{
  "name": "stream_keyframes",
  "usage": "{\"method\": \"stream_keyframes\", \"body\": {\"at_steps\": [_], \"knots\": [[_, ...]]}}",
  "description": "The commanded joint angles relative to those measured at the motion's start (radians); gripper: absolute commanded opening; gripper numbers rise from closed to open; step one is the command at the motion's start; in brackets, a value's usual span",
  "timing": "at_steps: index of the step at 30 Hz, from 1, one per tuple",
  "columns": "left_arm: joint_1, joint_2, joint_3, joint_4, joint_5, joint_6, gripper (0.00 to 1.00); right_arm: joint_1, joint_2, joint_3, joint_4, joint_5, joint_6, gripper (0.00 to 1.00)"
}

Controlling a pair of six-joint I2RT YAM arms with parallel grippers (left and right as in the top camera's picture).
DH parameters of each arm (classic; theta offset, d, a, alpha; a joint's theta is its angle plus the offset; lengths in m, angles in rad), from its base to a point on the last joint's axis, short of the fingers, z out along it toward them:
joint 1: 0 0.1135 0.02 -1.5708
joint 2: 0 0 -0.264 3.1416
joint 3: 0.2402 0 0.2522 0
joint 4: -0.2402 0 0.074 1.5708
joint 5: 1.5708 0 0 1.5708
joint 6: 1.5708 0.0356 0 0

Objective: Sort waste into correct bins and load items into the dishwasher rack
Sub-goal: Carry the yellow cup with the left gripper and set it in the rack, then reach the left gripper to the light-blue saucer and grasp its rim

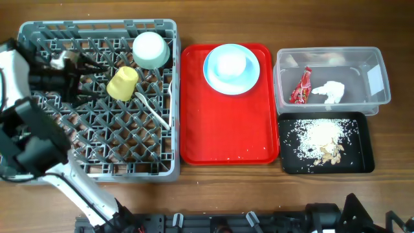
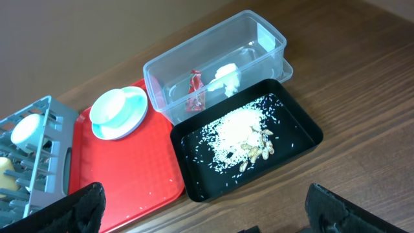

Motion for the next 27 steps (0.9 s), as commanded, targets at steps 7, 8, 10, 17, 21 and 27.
{"method": "stream_keyframes", "body": {"at_steps": [7,8,10,17,21,27], "knots": [[-0.108,-0.397,0.009,0.079,-0.108,-0.039,1.00,0.000,-0.007,0.002,-0.001,-0.001,0.003,1.00],[-0.145,-0.401,0.009,0.101,-0.098,-0.040,1.00,0.000,-0.007,0.002,-0.001,-0.001,0.004,1.00],[-0.202,-0.395,0.006,0.137,-0.082,-0.039,1.00,0.001,-0.007,0.002,-0.001,-0.001,0.003,1.00],[-0.434,-0.369,-0.127,0.354,-0.460,-0.269,0.04,0.000,-0.007,0.002,-0.001,-0.001,0.004,1.00],[-0.486,-0.368,-0.219,0.455,-0.666,-0.361,0.04,0.000,-0.007,0.002,-0.001,-0.001,0.004,1.00],[-0.488,-0.367,-0.265,0.482,-0.817,-0.455,0.04,0.001,-0.007,0.002,-0.001,-0.001,0.003,1.00]]}}
